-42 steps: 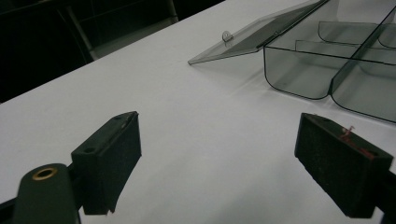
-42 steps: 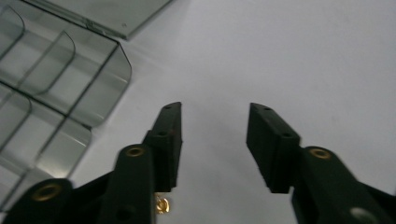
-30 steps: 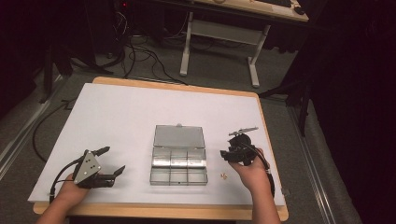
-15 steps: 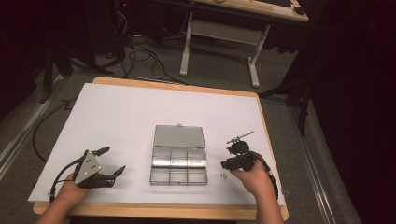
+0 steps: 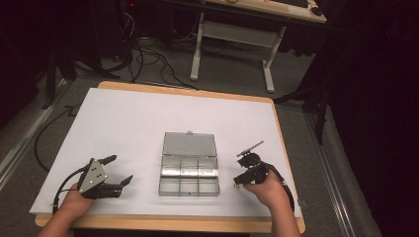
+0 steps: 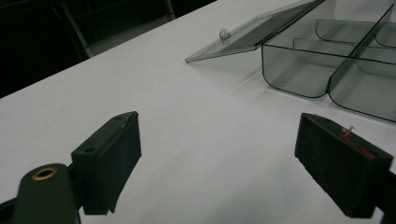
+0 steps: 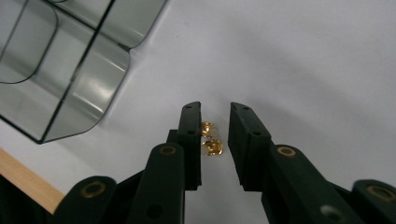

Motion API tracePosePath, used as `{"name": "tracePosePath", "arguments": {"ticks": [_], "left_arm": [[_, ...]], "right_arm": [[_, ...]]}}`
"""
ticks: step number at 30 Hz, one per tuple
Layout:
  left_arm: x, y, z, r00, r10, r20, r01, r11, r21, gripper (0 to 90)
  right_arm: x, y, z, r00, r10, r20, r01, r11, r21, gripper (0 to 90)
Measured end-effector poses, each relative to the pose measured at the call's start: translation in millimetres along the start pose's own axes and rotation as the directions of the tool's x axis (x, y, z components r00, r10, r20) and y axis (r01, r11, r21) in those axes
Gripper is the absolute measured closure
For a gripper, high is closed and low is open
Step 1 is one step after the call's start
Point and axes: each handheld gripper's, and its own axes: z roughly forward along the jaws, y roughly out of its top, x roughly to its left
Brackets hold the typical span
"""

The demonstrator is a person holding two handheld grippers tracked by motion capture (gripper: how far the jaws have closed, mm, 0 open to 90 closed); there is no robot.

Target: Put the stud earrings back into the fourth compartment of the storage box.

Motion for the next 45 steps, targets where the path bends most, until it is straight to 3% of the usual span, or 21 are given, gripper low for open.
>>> {"name": "tracePosePath", "arguments": {"ticks": [2, 4, 14, 24, 39, 45], "left_arm": [[-0.4, 0.0, 0.1, 1.0, 0.0, -0.002, 0.0, 1.0, -0.002, 15.0], [-0.9, -0.1, -0.1, 1.0, 0.006, -0.005, -0.006, 1.0, -0.005, 15.0], [-0.1, -0.2, -0.4, 1.0, 0.0, -0.003, 0.0, 1.0, -0.005, 15.0], [0.4, -0.2, -0.3, 1.0, -0.003, 0.0, 0.003, 1.0, -0.005, 15.0], [0.7, 0.1, 0.3, 1.0, 0.0, 0.007, 0.0, 1.0, 0.003, 15.0], [0.3, 0.2, 0.6, 0.9999, 0.002, 0.013, -0.002, 1.0, 0.004, 15.0]], "right_arm": [[-0.3, -0.2, 3.1, 0.9998, 0.015, -0.014, -0.015, 1.0, 0.008, 79.4], [-1.2, -0.3, 4.2, 0.9999, -0.009, -0.008, 0.009, 1.0, 0.02, 80.7], [-1.5, 0.8, 8.5, 0.9996, -0.002, -0.027, 0.003, 1.0, 0.027, 82.6], [0.5, 1.0, 11.3, 0.9998, -0.006, -0.018, 0.006, 0.999, 0.045, 85.4], [-2.6, 0.9, 6.4, 0.9999, -0.014, -0.006, 0.014, 1.0, 0.027, 87.8], [-0.1, 1.5, 6.3, 0.9995, -0.018, -0.024, 0.018, 1.0, 0.022, 87.9]]}}
